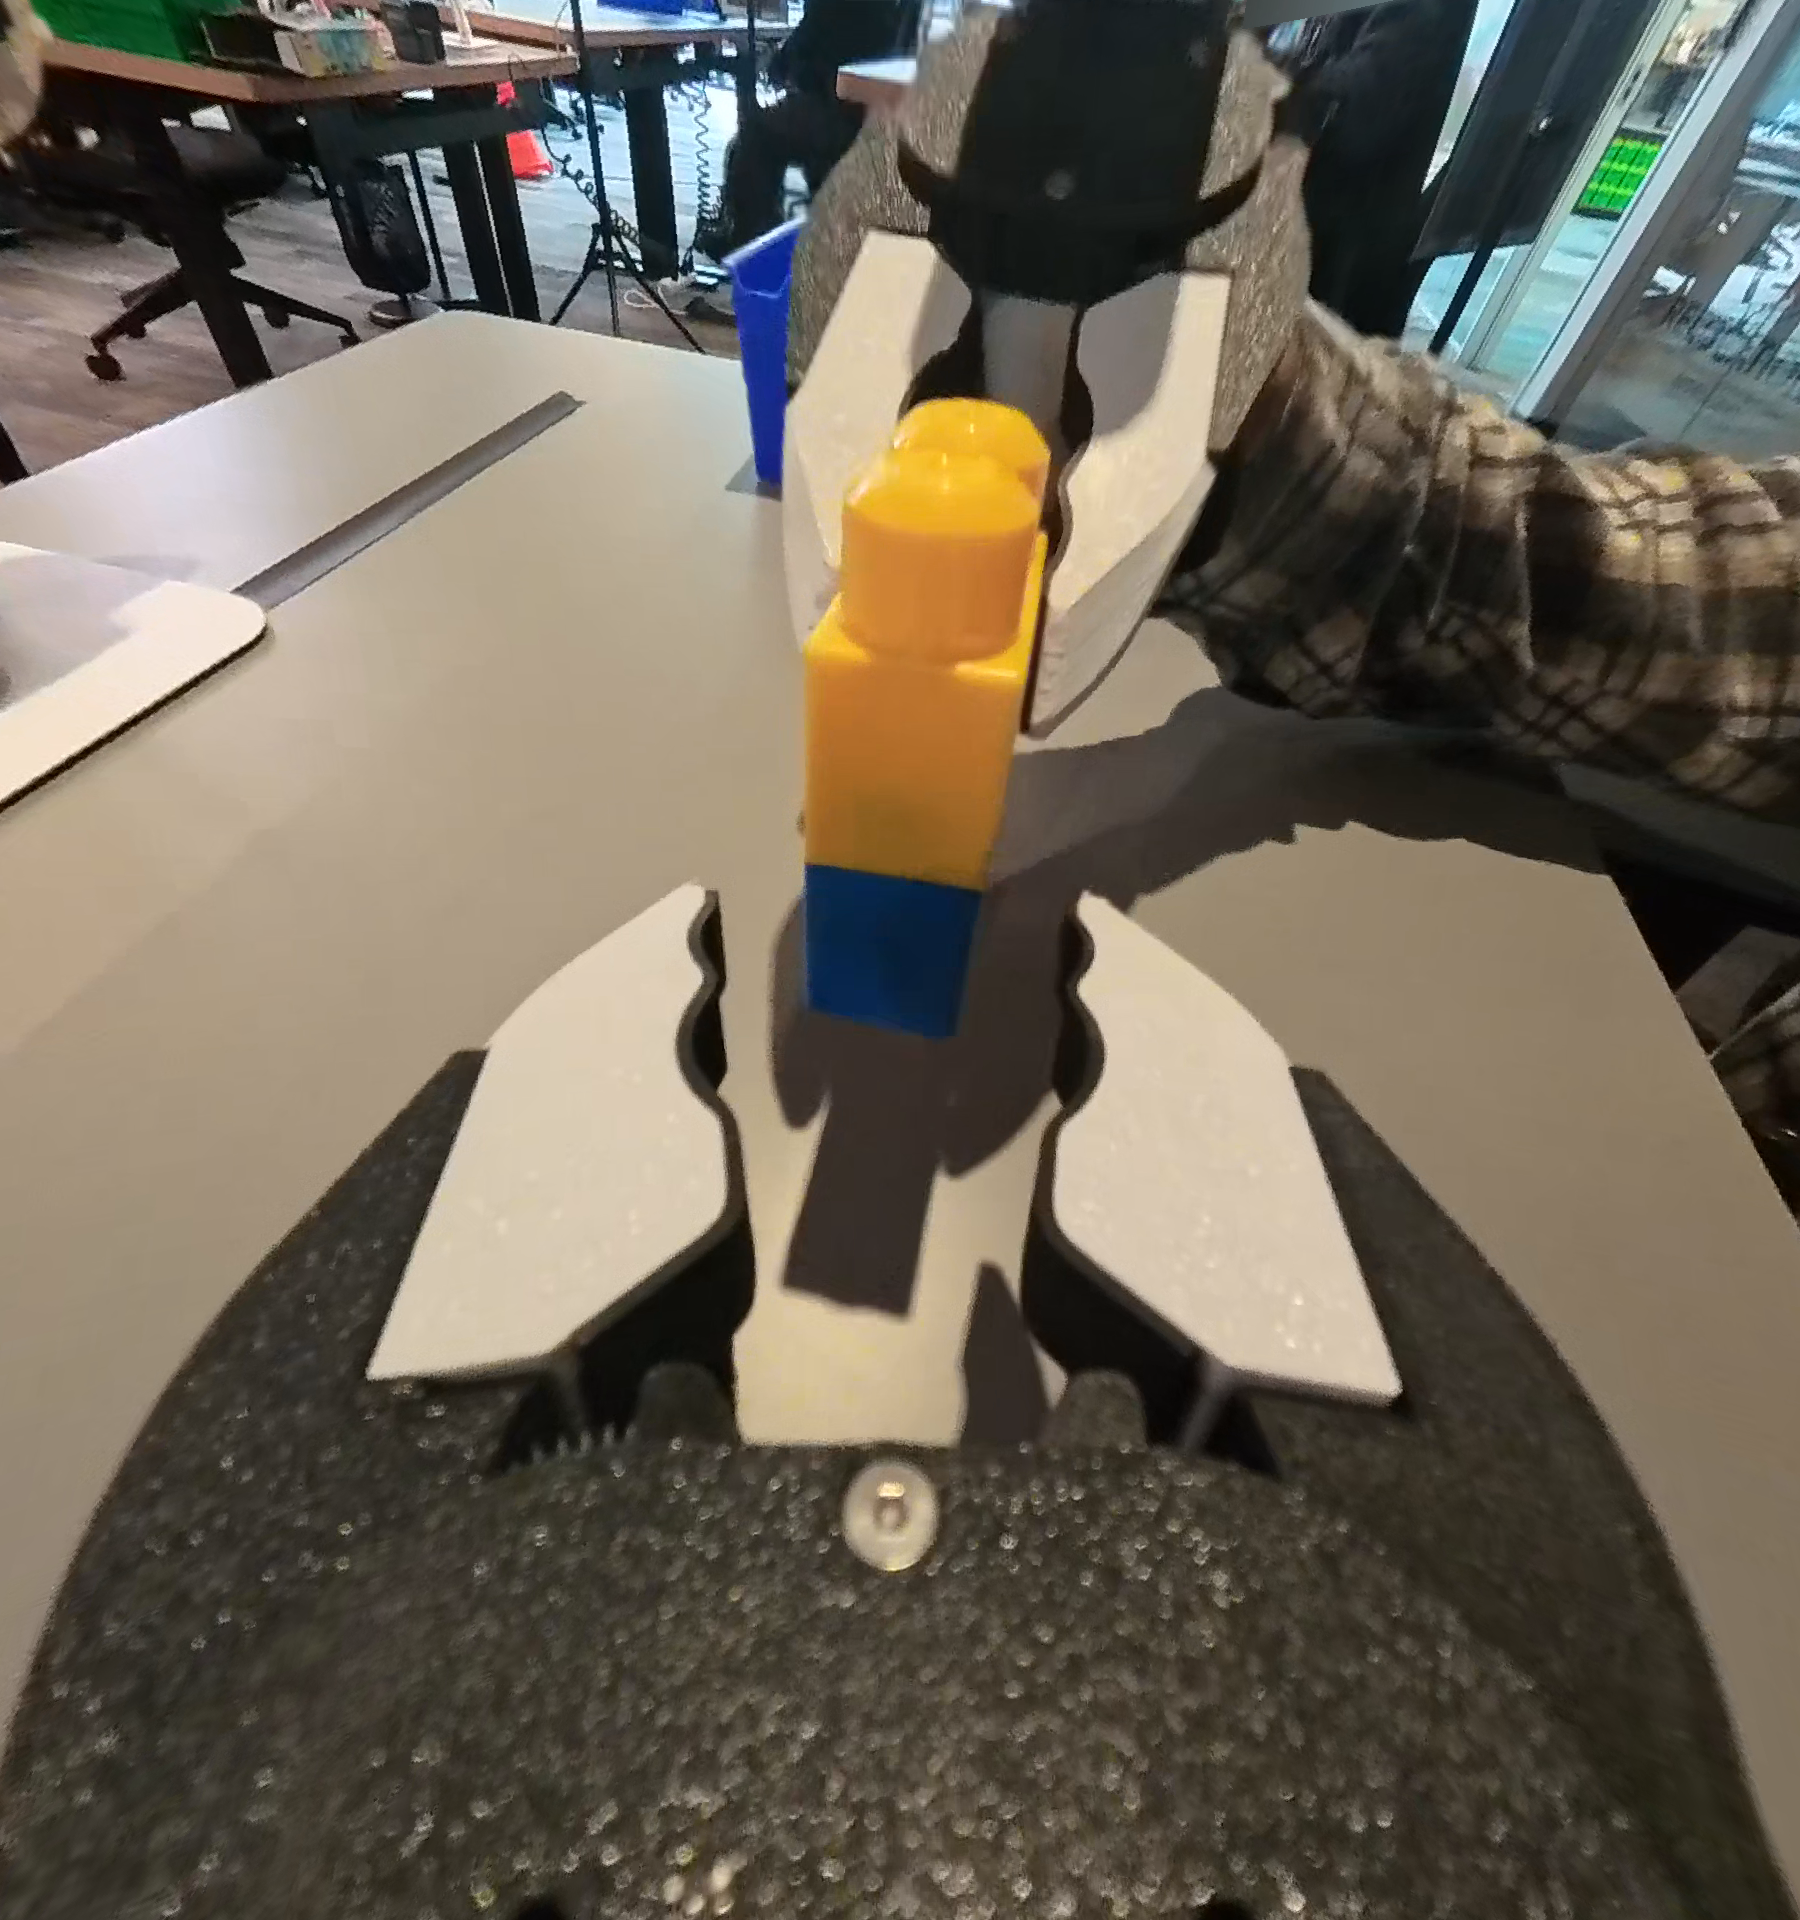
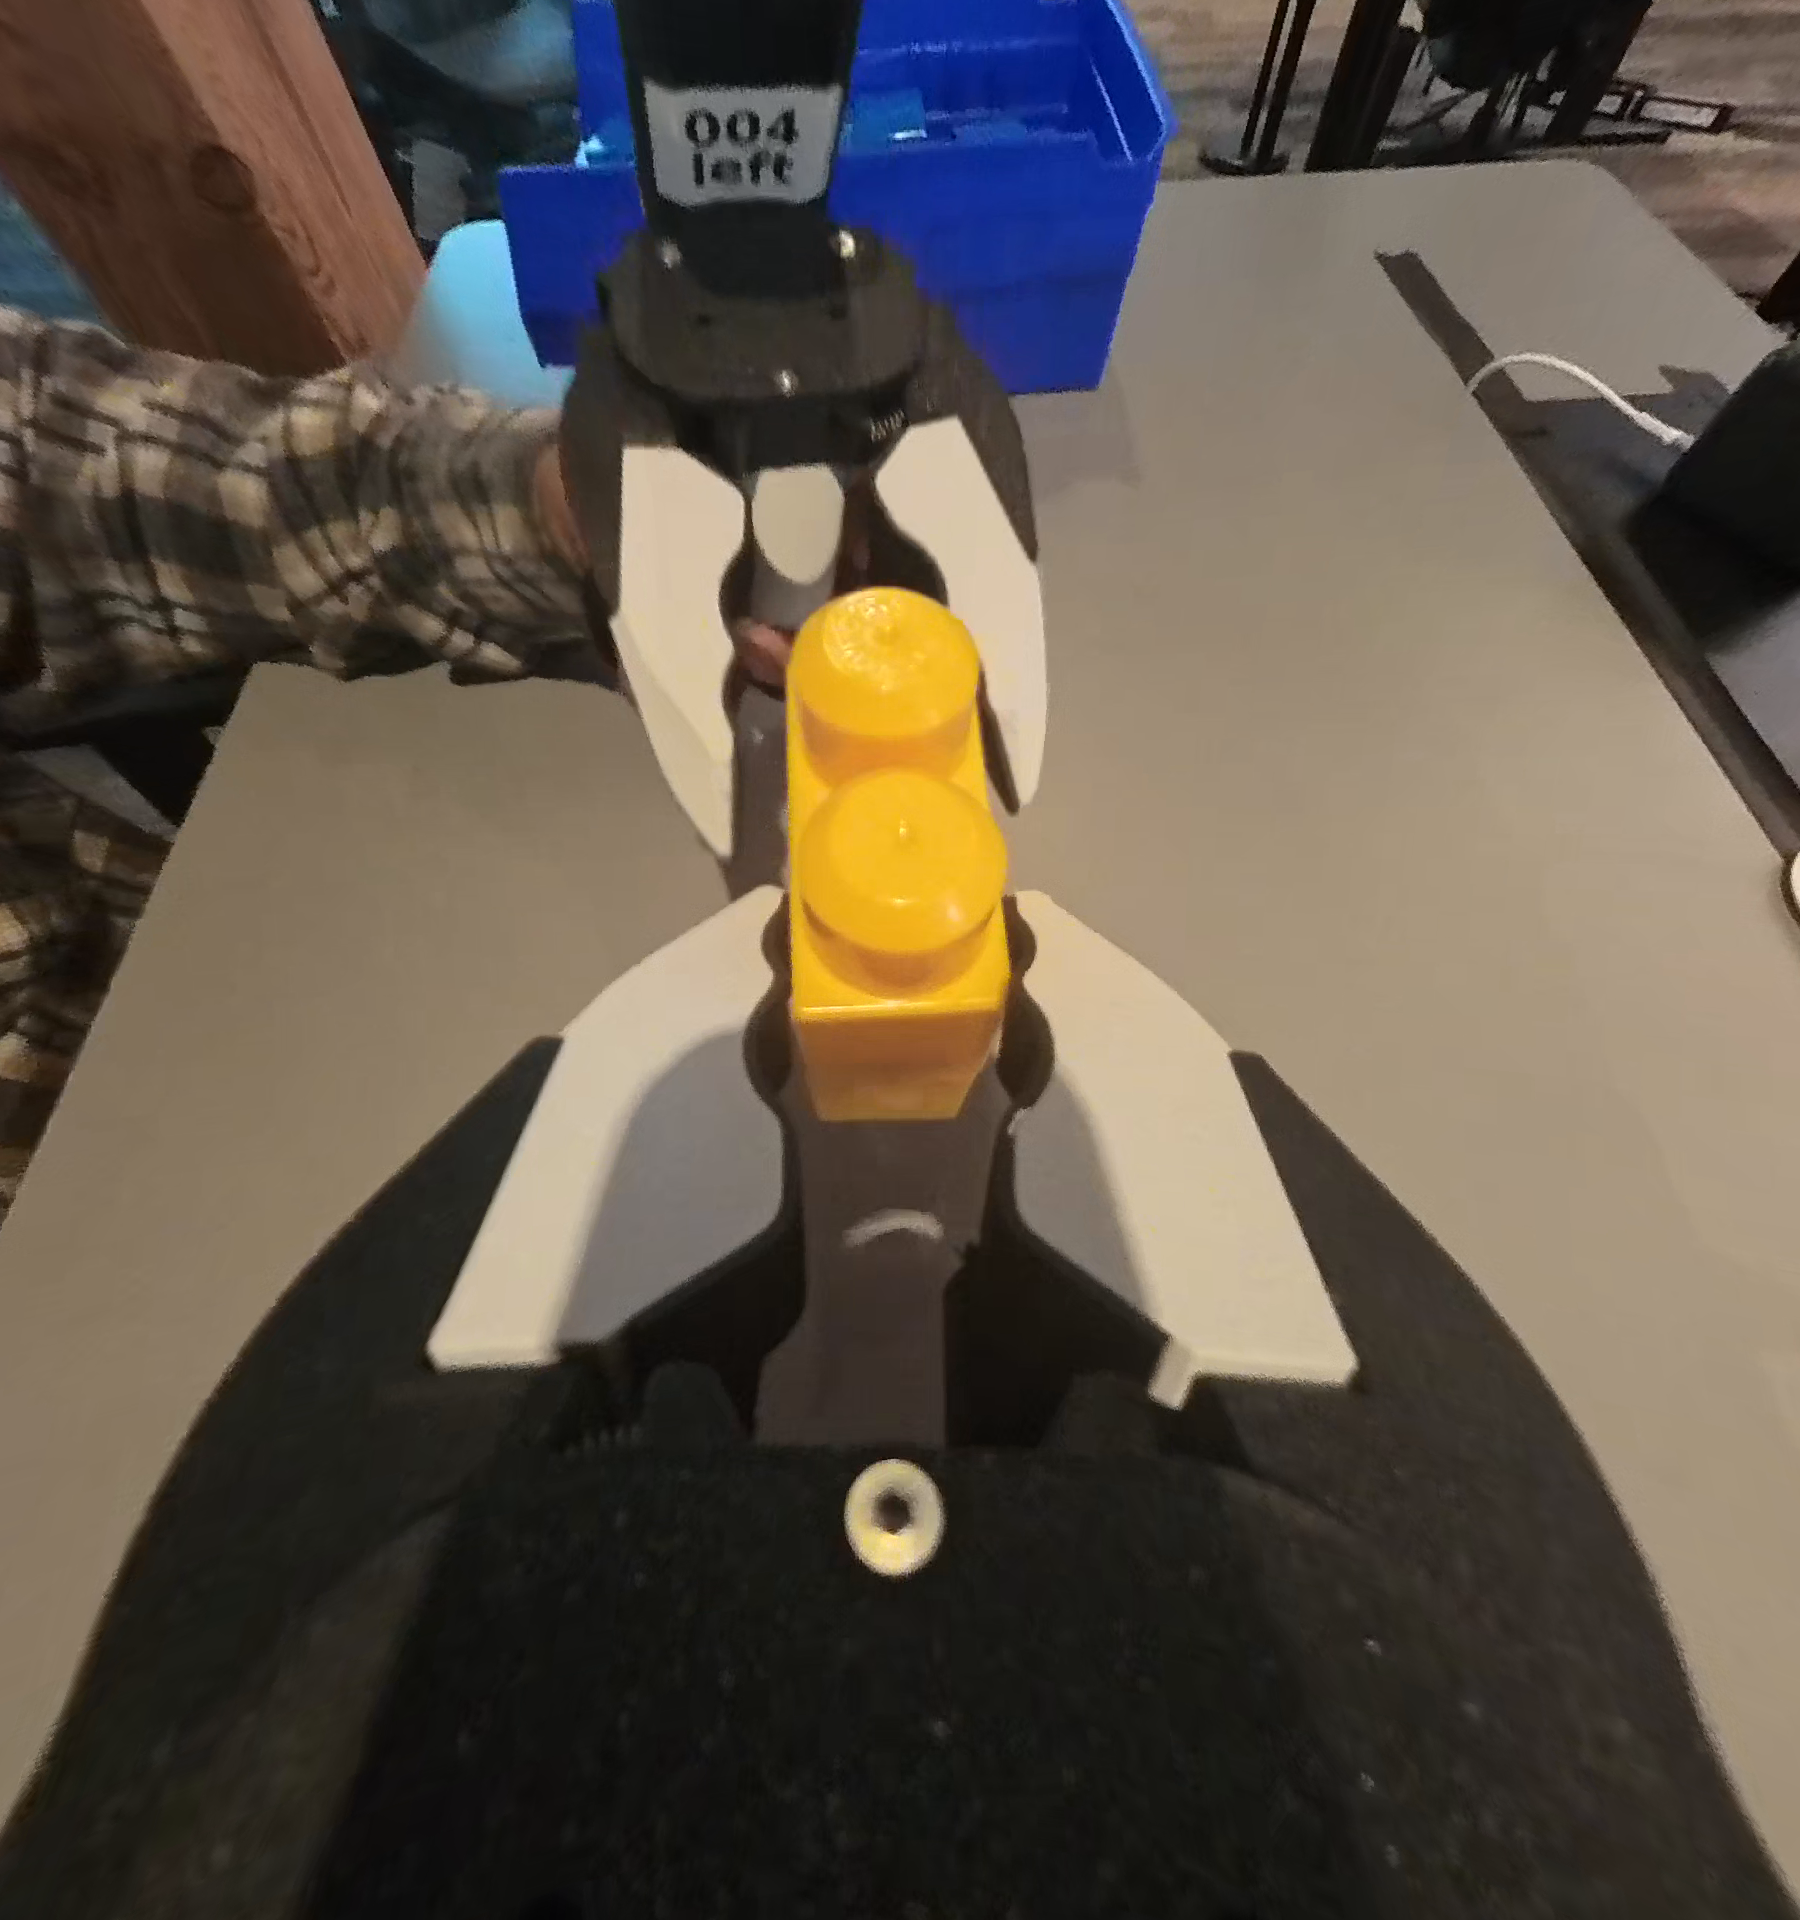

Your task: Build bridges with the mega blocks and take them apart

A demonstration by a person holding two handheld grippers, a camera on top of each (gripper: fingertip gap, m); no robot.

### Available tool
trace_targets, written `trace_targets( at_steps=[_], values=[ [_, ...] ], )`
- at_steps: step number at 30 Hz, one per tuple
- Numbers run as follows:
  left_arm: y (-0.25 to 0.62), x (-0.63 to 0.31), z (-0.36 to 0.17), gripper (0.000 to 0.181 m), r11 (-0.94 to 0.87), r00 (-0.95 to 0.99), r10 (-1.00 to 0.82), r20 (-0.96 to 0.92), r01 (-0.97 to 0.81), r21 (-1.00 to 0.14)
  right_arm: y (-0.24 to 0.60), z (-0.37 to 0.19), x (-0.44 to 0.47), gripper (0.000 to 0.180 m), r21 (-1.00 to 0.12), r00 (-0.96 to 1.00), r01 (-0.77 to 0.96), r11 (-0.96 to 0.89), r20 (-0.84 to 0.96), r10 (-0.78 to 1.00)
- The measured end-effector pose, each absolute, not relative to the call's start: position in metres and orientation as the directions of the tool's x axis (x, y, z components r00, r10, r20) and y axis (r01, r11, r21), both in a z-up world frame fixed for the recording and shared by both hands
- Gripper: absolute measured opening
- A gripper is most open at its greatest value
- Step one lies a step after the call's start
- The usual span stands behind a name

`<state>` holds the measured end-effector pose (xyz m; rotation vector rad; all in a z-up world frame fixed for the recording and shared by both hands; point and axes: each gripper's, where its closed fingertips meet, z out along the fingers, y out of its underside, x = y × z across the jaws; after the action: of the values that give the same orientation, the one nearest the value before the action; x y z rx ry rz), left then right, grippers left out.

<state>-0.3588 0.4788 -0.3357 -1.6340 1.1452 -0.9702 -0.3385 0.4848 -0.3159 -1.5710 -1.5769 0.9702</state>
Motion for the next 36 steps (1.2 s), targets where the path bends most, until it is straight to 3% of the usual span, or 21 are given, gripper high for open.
trace_targets(
  at_steps=[5,8,12,14,17,26,28,29,33,36],
  values=[
    [0.473,-0.345,-0.34,0.056,-0.175,0.233,-0.966,0.114,-0.264,-0.948,0.478,-0.31,-0.341,0.037,-0.889,-0.044,0.456,-0.025,-0.05,0.998],
    [0.468,-0.34,-0.339,0.037,-0.154,0.211,-0.973,0.099,-0.264,-0.952,0.474,-0.305,-0.344,0.037,-0.9,-0.065,0.435,-0.037,-0.073,0.995],
    [0.467,-0.339,-0.336,0.037,-0.139,0.209,-0.974,0.084,-0.267,-0.954,0.471,-0.304,-0.34,0.038,-0.887,-0.086,0.462,-0.027,-0.075,0.993],
    [0.465,-0.337,-0.337,0.036,-0.127,0.208,-0.976,0.067,-0.291,-0.948,0.476,-0.305,-0.333,0.054,-0.848,-0.074,0.53,0.0,-0.046,0.996],
    [0.462,-0.333,-0.341,0.036,-0.107,0.205,-0.978,0.04,-0.329,-0.938,0.48,-0.295,-0.321,0.064,-0.769,-0.1,0.634,0.074,0.014,0.995],
    [0.46,-0.328,-0.338,0.036,-0.086,0.213,-0.977,0.013,-0.339,-0.937,0.463,-0.301,-0.331,0.061,-0.461,-0.258,0.858,0.228,-0.001,0.966],
    [0.461,-0.328,-0.336,0.036,-0.086,0.215,-0.976,0.013,-0.331,-0.94,0.463,-0.307,-0.333,0.046,-0.41,-0.266,0.88,0.241,-0.004,0.964],
    [0.461,-0.329,-0.336,0.036,-0.086,0.22,-0.975,0.012,-0.331,-0.94,0.46,-0.309,-0.334,0.037,-0.395,-0.277,0.885,0.246,-0.024,0.961],
    [0.46,-0.331,-0.327,0.037,-0.123,0.2,-0.977,0.075,-0.243,-0.962,0.464,-0.306,-0.329,0.036,-0.378,-0.271,0.891,0.252,0.001,0.962],
    [0.462,-0.333,-0.32,0.059,-0.124,0.222,-0.972,0.078,-0.201,-0.972,0.475,-0.293,-0.31,0.036,-0.36,-0.237,0.901,0.242,0.057,0.97]
  ],
)
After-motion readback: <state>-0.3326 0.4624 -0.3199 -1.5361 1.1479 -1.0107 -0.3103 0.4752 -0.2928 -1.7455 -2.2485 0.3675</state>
